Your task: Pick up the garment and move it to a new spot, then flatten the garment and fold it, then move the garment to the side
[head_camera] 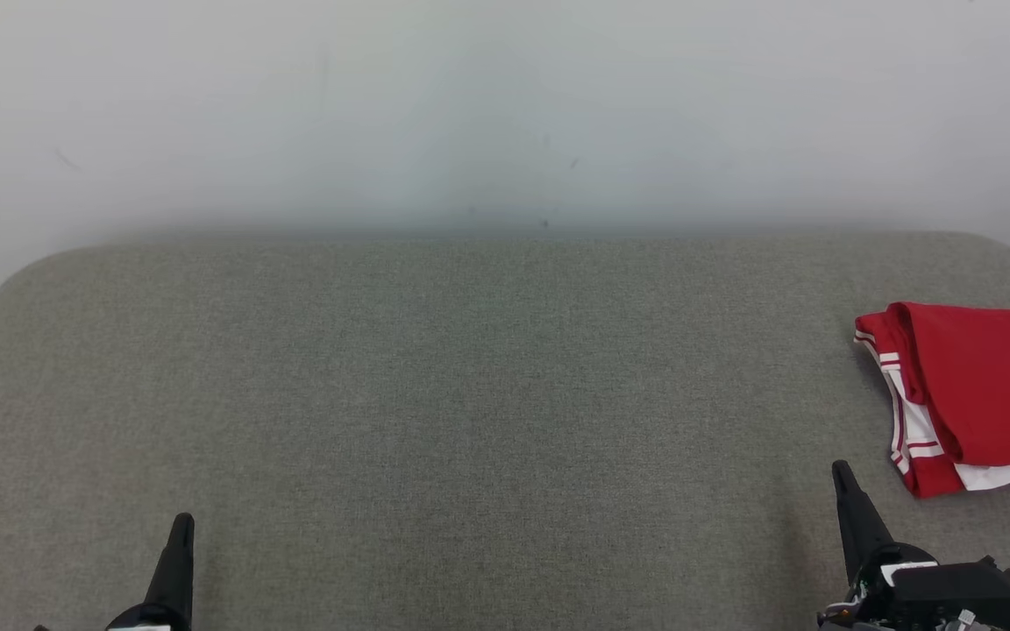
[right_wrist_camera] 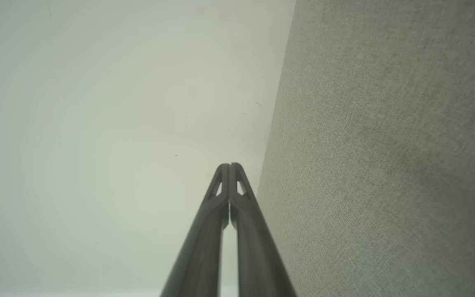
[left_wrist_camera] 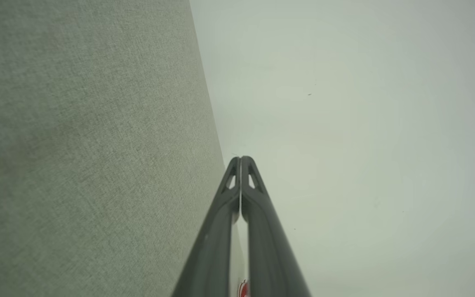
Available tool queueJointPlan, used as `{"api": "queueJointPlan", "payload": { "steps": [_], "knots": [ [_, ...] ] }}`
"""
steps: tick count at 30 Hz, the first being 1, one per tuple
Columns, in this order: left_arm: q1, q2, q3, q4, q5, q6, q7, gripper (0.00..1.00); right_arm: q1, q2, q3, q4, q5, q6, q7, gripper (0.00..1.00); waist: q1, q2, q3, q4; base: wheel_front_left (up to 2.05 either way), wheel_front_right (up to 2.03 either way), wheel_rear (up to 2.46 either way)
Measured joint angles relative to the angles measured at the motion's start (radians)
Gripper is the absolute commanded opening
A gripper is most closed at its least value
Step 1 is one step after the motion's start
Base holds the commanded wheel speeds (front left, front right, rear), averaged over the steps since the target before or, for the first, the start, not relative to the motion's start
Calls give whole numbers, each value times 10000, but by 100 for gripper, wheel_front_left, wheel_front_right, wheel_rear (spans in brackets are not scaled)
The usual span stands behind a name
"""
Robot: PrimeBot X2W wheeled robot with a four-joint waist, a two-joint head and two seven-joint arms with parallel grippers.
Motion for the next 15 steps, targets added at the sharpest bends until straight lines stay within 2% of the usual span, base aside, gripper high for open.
{"api": "queueJointPlan", "payload": {
  "steps": [15],
  "knots": [
    [-221, -25, 33, 35, -989, -2, 278, 0, -182, -2, -77, -46, 1022, 0, 167, 0, 0, 0, 131, 46, 0, 0, 0]
  ]
}}
